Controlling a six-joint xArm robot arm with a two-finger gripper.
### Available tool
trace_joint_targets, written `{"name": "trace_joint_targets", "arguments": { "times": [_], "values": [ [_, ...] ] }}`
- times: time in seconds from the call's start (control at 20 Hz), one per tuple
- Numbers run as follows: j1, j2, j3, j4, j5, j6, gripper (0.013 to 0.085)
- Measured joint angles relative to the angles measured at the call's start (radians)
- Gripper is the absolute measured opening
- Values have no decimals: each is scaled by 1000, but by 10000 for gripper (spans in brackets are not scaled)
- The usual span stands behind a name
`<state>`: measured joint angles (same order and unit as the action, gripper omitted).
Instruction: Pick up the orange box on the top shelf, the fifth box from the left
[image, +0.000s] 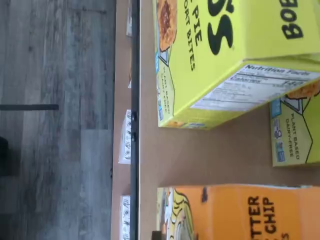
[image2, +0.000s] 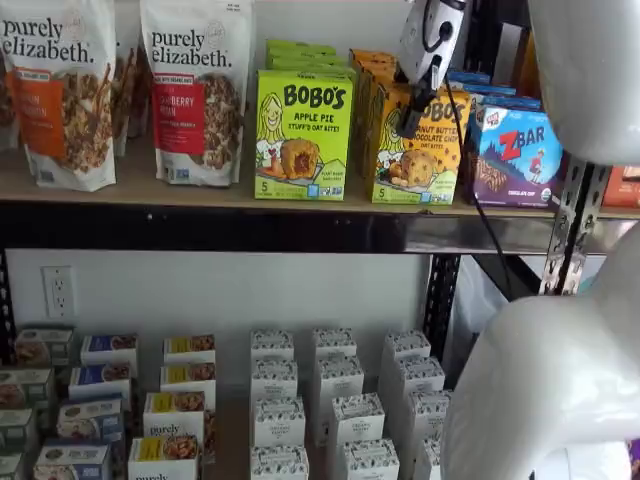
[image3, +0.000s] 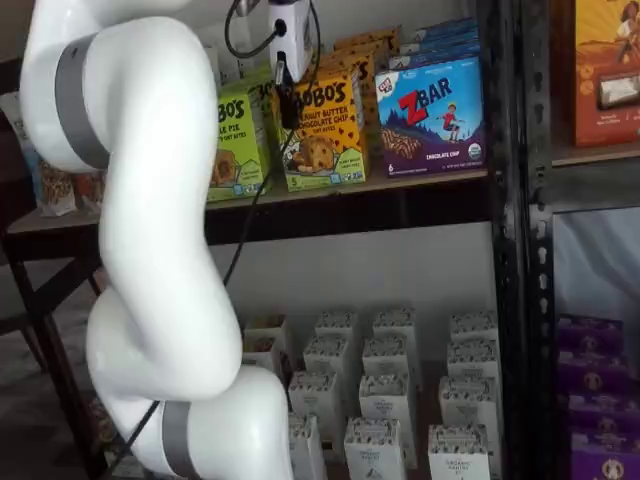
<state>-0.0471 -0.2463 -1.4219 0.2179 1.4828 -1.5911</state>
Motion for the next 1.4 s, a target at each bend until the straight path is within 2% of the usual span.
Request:
{"name": "trace_joint_targets", "arguments": {
  "times": [1.0,1.05,1.1,1.2,1.25,1.4],
  "values": [
    [-2,-4,3,9,3,-1,610],
    [-2,-4,3,10,3,-1,570],
    [-2,-4,3,10,3,-1,570],
    [-2,-4,3,12,3,-1,490],
    [-2,-4,3,12,3,-1,490],
    [-3,-3,3,13,2,-1,410]
  ]
}}
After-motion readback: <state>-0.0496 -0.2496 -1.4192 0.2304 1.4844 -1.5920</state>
